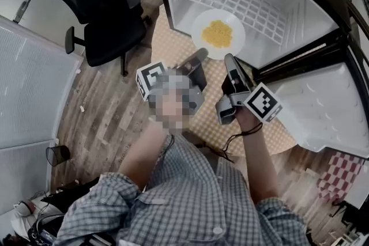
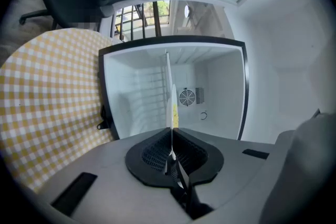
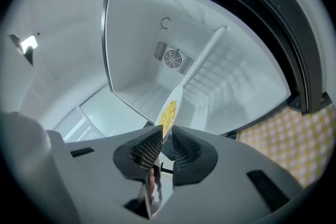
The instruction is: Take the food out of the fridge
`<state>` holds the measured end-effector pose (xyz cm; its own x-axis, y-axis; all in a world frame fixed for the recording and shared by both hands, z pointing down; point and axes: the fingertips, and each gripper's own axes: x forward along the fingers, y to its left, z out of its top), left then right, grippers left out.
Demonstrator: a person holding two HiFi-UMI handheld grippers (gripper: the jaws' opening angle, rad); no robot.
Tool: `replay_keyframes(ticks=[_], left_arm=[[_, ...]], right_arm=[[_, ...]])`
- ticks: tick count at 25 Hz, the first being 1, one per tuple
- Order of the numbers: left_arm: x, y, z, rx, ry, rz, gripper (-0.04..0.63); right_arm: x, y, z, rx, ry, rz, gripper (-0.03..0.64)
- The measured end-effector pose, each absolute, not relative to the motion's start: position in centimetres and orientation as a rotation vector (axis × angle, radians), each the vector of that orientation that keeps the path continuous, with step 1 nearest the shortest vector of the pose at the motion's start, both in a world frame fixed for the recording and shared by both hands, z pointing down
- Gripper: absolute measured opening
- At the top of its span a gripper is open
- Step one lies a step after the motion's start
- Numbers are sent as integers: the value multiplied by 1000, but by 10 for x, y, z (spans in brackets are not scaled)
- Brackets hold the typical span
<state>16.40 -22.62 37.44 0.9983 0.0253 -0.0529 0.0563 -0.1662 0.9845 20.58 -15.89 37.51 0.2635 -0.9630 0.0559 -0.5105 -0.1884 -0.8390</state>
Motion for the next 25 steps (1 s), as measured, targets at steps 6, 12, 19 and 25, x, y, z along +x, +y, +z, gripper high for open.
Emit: replay_keyframes(ticks=[6,12,19,25], left_arm=[[129,-229,405,1718,-57,-18,14],[98,-230,445,1670,-163,8,14],[76,-229,484,1617,-249,54,14],[56,-236,508,1562,-306,94,14]], right_arm=[[178,-165,405,-1793,1375,-932,46],[151,-169,442,-1793,1398,-1078,46],[134,-172,480,-1763,1391,-1235,46],[115,-182,505,-1769,1387,-1366,46]])
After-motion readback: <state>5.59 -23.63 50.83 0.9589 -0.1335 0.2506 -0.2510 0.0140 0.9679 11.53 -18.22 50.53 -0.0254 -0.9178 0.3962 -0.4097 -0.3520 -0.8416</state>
